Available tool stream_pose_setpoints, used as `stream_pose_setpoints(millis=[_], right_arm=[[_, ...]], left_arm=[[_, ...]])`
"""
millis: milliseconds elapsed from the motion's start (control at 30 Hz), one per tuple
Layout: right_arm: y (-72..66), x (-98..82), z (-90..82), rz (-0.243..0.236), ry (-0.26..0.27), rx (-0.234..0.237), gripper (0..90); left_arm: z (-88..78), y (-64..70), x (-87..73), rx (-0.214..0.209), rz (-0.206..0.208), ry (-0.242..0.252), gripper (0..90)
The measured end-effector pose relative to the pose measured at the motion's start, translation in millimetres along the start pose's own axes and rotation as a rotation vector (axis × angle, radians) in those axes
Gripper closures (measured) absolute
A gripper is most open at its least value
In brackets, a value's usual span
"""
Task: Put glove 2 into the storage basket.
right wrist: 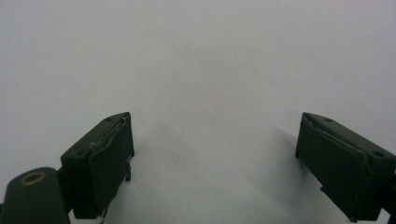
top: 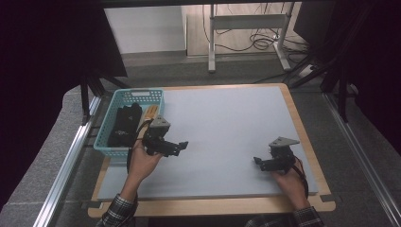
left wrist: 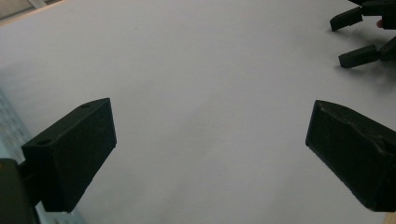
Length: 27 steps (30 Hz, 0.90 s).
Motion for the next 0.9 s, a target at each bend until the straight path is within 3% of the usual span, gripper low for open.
stream_pose_setpoints(millis=[633, 900], right_arm=[[0.0, 0.0, 0.0, -0.002, -0.001, -0.001, 11.1], [0.1, 0.0, 0.0, -0.002, 0.000, -0.001, 11.1]], left_arm=[[22.7, 34.8, 3.3, -0.065, 0.072, -0.006, 1.4], [33.4, 47.2, 0.9, -0.065, 0.103, -0.020, 0.0]])
Point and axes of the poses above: each handheld gripper's, and its own axes: z roughly forward along the jaws, x roughly out of its top, y roughly to its right, the point moved 1 cm from there along z, roughly forward along the jaws, and after that the axes turned 13 degrees about -y, right-handed, at the moved point
